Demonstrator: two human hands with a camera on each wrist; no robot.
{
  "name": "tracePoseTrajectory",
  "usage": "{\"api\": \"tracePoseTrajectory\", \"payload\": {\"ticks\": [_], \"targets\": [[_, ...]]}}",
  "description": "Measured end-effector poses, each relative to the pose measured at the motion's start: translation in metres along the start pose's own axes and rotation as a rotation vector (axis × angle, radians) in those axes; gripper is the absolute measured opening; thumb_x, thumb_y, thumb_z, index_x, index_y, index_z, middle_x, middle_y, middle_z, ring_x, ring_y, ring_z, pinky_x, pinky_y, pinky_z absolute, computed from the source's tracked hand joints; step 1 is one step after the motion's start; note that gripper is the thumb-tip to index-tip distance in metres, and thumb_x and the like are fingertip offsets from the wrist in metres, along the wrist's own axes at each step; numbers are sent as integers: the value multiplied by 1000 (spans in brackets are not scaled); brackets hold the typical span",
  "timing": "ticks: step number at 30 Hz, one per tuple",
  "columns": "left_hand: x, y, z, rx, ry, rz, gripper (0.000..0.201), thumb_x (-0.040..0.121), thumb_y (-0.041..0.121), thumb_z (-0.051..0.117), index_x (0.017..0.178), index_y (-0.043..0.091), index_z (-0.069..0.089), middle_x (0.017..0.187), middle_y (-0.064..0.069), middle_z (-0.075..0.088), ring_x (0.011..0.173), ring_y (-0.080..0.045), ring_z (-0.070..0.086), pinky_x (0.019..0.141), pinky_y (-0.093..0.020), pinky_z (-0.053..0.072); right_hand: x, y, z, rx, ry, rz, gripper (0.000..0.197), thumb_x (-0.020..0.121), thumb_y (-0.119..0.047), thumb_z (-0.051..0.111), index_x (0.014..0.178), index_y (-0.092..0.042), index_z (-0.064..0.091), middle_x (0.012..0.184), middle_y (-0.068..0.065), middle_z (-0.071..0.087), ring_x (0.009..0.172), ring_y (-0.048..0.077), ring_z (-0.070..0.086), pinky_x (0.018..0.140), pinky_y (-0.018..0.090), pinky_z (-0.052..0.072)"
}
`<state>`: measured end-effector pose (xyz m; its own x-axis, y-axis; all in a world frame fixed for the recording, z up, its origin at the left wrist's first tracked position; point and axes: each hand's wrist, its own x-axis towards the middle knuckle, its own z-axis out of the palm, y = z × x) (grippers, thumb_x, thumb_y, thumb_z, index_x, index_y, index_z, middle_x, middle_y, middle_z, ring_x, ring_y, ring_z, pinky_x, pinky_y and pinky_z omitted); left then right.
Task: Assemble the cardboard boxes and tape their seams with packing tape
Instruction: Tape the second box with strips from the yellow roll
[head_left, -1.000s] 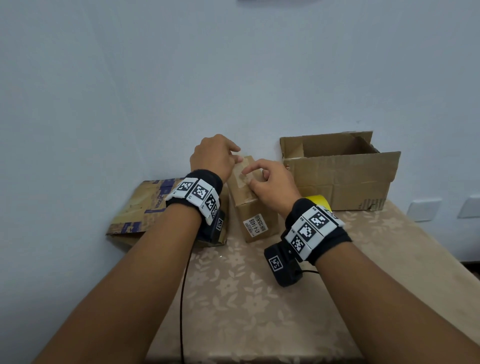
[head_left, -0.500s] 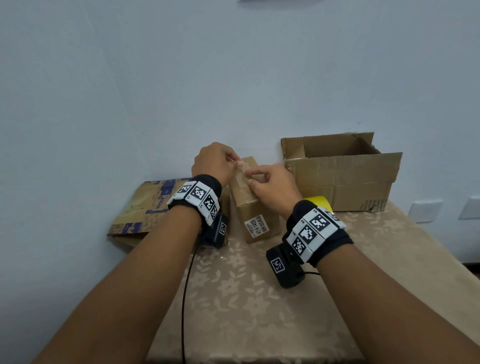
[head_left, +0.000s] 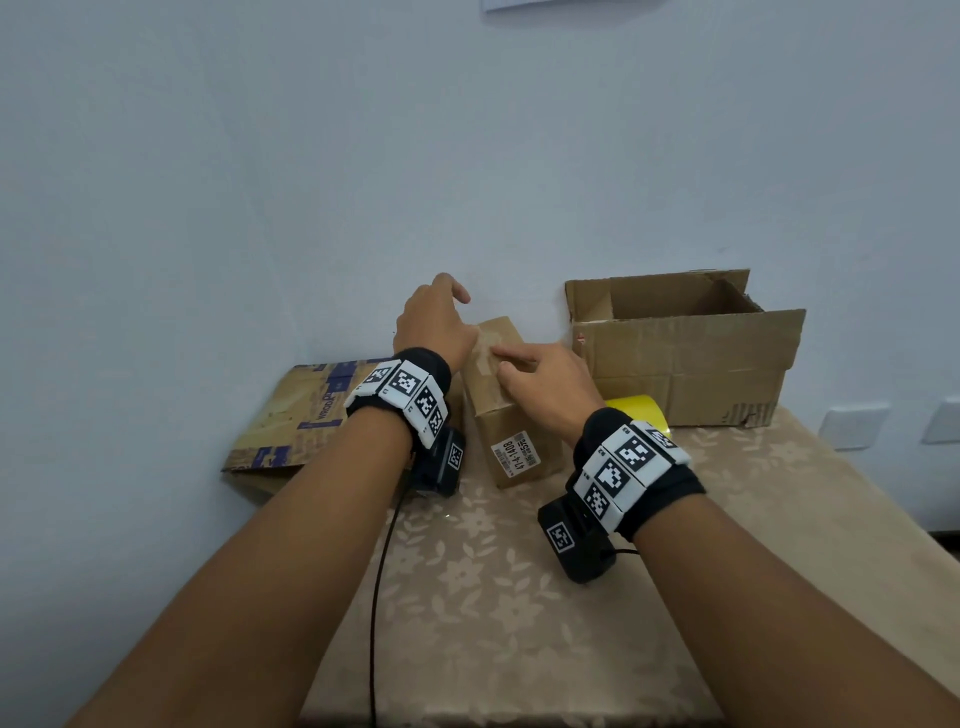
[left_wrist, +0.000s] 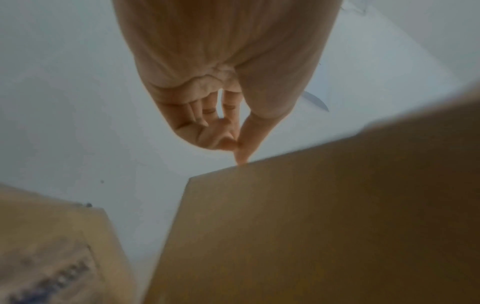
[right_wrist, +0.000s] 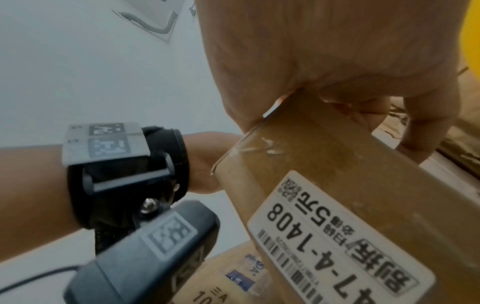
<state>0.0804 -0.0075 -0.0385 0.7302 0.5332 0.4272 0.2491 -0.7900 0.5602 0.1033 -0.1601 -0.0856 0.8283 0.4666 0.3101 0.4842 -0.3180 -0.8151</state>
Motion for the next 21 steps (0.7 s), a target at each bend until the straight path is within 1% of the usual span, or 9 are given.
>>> {"api": "tracePoseTrajectory", "payload": {"ticks": [2,4,6,8,10,16,19,20,21], "targets": [[-2,4,-4,-182,6,-57,20,87,14,70,103,20,61,91,-1,68,81,-19,70,72,-35,56,-1,-1,1,15,0,10,41,92,-39,59,131,-33,71,130,-3,70,116,16,64,102,38,53],[-5,10,-7,-379,-48,-143,14,91,13,67,104,15,61,86,-7,71,62,-16,72,60,-32,59,-2,-2,0,5,-8,16,45,93,-40,60,137,-32,66,132,-1,69,119,18,63,102,39,52],[-8,16,-10,-541,-140,-218,8,96,8,61,103,9,60,81,-13,72,57,-19,72,54,-29,58,-3,-3,-2,-25,-32,22,56,93,-41,60,147,-29,56,139,3,64,124,20,59,105,41,50],[-10,20,-11,-618,-227,-273,8,98,4,57,104,6,61,81,-17,73,66,-25,75,62,-32,63,-3,-3,-3,-36,-42,30,59,93,-40,60,151,-28,52,142,5,63,126,21,57,106,40,48],[-9,21,-9,-660,-270,-311,13,98,0,54,108,3,62,87,-19,74,77,-28,76,72,-33,65,-3,-2,-4,-29,-49,31,58,94,-38,59,151,-28,51,139,6,64,122,20,58,103,39,49],[-3,15,-6,-797,-278,-340,27,96,-13,44,105,5,62,115,-18,68,104,-26,74,89,-29,61,2,2,-3,-44,-78,65,72,92,-41,60,159,-27,37,151,9,51,132,24,52,109,44,46],[-3,12,-5,-838,-285,-329,34,93,-15,44,108,8,65,124,-15,64,117,-24,66,97,-29,57,4,4,0,-46,-41,16,70,86,-43,60,154,-36,45,140,9,56,103,20,60,95,41,53],[-3,13,-5,-840,-266,-315,36,92,-15,46,109,9,66,126,-13,64,121,-24,63,99,-30,55,4,4,1,-46,-29,0,63,87,-40,61,150,-38,50,136,8,55,100,19,60,94,39,54],[-3,14,-6,-839,-230,-302,37,92,-15,47,111,10,66,125,-12,64,121,-23,62,100,-32,55,3,3,2,-49,-20,-7,54,91,-36,62,145,-39,57,132,6,53,104,20,60,95,38,53]]}}
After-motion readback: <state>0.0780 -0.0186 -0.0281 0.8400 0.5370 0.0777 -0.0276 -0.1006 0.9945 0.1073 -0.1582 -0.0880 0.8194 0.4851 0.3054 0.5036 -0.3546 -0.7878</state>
